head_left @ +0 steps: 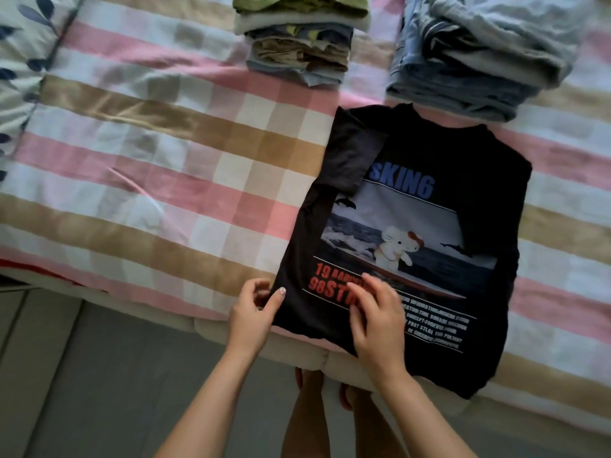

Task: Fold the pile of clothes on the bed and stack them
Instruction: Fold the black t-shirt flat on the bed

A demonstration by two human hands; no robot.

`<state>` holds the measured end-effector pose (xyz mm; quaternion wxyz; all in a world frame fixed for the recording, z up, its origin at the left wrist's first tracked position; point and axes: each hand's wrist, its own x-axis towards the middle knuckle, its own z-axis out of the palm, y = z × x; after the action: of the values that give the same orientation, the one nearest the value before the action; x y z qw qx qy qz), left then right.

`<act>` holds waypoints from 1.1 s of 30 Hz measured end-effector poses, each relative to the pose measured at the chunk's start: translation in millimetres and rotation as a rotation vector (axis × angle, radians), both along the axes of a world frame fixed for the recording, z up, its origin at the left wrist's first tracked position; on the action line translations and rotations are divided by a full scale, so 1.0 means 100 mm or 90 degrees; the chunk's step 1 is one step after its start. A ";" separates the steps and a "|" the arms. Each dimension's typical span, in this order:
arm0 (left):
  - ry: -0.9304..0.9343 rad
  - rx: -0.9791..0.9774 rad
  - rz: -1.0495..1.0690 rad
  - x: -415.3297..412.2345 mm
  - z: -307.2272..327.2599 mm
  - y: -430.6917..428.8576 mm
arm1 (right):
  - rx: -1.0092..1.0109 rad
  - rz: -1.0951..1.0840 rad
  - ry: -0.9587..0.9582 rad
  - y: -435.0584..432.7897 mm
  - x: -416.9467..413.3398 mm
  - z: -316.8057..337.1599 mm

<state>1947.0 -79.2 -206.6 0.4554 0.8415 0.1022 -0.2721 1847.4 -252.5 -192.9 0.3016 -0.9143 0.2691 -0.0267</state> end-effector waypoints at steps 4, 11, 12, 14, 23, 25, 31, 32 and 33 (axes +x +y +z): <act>-0.062 0.053 -0.019 0.10 -0.04 -0.18 | -0.049 -0.306 0.050 -0.46 -0.41 -0.03; -0.069 0.057 -0.030 -0.04 -0.11 -0.09 | 0.043 -0.652 0.107 -0.82 -1.03 -0.18; -0.048 0.044 -0.024 -0.05 -0.11 -0.08 | 0.083 -0.693 0.093 -0.81 -1.10 -0.18; -0.002 0.021 -0.012 -0.06 -0.10 -0.07 | 0.147 -0.737 0.109 -0.75 -1.23 -0.21; 0.010 0.072 -0.072 -0.19 -0.11 0.03 | 0.201 -0.750 0.029 -0.83 -1.54 -0.26; -0.011 0.112 -0.104 -0.21 -0.10 -0.01 | 0.214 -0.738 0.055 -0.85 -1.53 -0.29; -0.268 0.145 -0.197 0.04 0.13 -0.50 | 0.008 -0.563 -0.047 -1.08 -1.13 -0.07; -0.297 0.123 -0.228 0.16 0.17 -0.65 | 0.012 -0.507 -0.075 -1.19 -0.97 -0.02; -0.316 0.098 -0.262 0.26 0.21 -0.80 | 0.019 -0.451 -0.090 -1.31 -0.80 0.03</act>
<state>1973.3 -159.3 -185.5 0.3367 0.9172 -0.1634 -0.1363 1767.0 -383.1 -189.6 0.3046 -0.7556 0.5482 -0.1891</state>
